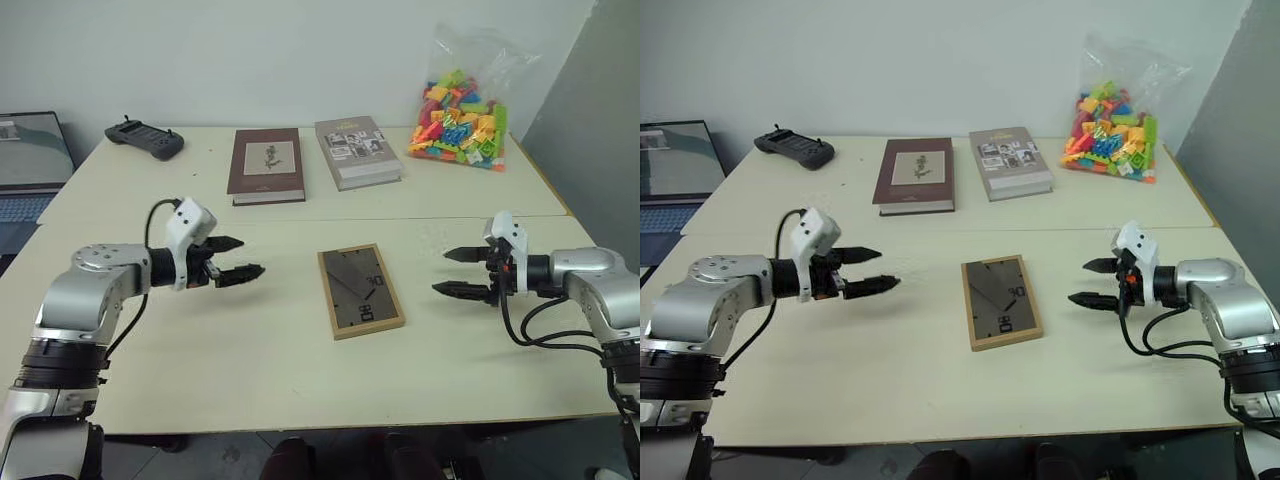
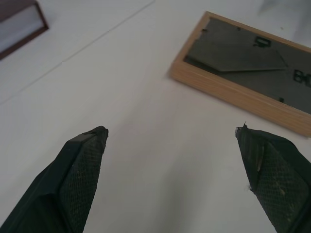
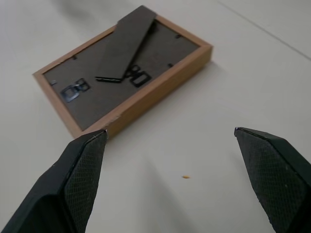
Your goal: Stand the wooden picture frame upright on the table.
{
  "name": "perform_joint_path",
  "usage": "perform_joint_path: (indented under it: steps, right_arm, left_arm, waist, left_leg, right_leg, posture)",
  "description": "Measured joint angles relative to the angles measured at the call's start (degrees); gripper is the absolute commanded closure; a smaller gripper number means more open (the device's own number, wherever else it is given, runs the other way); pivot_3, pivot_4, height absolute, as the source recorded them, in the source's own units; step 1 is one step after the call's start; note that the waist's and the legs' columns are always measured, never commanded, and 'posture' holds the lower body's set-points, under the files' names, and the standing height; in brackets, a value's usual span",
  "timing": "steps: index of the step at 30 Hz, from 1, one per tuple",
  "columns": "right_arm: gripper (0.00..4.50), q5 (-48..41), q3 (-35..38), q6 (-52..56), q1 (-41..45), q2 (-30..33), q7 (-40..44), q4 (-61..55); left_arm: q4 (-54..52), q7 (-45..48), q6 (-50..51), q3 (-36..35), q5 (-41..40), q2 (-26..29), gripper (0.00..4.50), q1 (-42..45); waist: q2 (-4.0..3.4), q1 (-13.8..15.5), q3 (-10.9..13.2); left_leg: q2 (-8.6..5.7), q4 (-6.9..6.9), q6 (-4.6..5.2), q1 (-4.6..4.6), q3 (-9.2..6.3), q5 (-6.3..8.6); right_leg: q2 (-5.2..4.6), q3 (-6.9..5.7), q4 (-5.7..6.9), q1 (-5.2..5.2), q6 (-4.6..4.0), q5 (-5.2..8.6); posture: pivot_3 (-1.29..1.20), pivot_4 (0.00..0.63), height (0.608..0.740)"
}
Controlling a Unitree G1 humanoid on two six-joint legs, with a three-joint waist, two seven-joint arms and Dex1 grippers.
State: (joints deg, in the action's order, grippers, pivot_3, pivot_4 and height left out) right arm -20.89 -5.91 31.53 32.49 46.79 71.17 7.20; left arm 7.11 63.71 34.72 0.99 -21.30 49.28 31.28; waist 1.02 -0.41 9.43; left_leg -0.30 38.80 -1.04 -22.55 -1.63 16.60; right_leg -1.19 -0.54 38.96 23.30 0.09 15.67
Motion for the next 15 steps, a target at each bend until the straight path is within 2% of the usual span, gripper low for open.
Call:
perform_joint_path:
  steps: [4,9,11,12,13,15]
  right_arm:
    - [0.06,1.7,-0.1,-1.1,3.3,-0.3,-0.4,3.1]
    - [0.06,3.5,0.1,-3.1,3.5,-2.3,-2.9,5.0]
    - [0.00,4.6,0.1,-4.5,3.5,-3.4,-5.0,6.0]
    - [0.41,5.1,0.1,-4.9,3.4,-4.2,-5.9,6.2]
    - [0.52,5.2,0.1,-5.2,3.2,-5.0,-6.4,6.2]
    - [1.06,5.2,-0.1,-5.4,2.0,-5.9,-6.5,5.3]
  left_arm:
    - [2.3,-0.3,-4.8,1.0,2.9,-0.8,0.00,3.0]
    - [2.8,-0.5,-7.1,1.5,5.2,-1.0,0.00,2.3]
    - [3.1,-0.6,-7.5,1.5,5.3,-2.1,0.36,2.1]
    - [3.3,-0.6,-7.5,1.5,5.3,-3.0,0.49,2.0]
    - [3.5,-0.5,-7.6,1.6,5.3,-3.6,0.67,1.8]
    - [3.5,0.1,-8.0,2.0,5.3,-4.0,1.16,1.0]
  waist:
    - [0.01,0.1,0.0]
    - [0.01,0.1,0.0]
    - [0.01,0.1,0.0]
    - [0.01,0.1,0.0]
    - [0.01,0.1,0.0]
    - [0.00,0.1,0.0]
  left_leg:
    - [0.00,0.02,-0.01,-0.04,0.00,0.00]
    - [0.01,0.03,-0.01,-0.15,0.02,-0.01]
    - [0.01,0.04,-0.02,-0.16,0.01,-0.01]
    - [0.01,0.04,-0.02,-0.16,0.01,-0.01]
    - [0.01,0.05,-0.02,-0.17,0.01,-0.01]
    - [0.01,0.05,-0.02,-0.20,0.02,-0.01]
  right_leg:
    - [-0.02,0.00,-0.01,0.03,0.00,0.00]
    - [-0.03,0.04,0.01,0.14,-0.01,0.00]
    - [-0.03,0.03,0.03,0.15,-0.01,0.00]
    - [-0.03,0.03,0.03,0.15,-0.01,0.00]
    - [-0.03,0.03,0.04,0.15,-0.01,-0.01]
    - [-0.03,0.03,0.03,0.17,-0.01,0.00]
  posture:
    - [0.00,0.150,0.740]
    - [0.00,0.150,0.740]
    - [0.00,0.150,0.740]
    - [0.00,0.150,0.740]
    - [0.00,0.150,0.740]
    - [0.00,0.150,0.740]
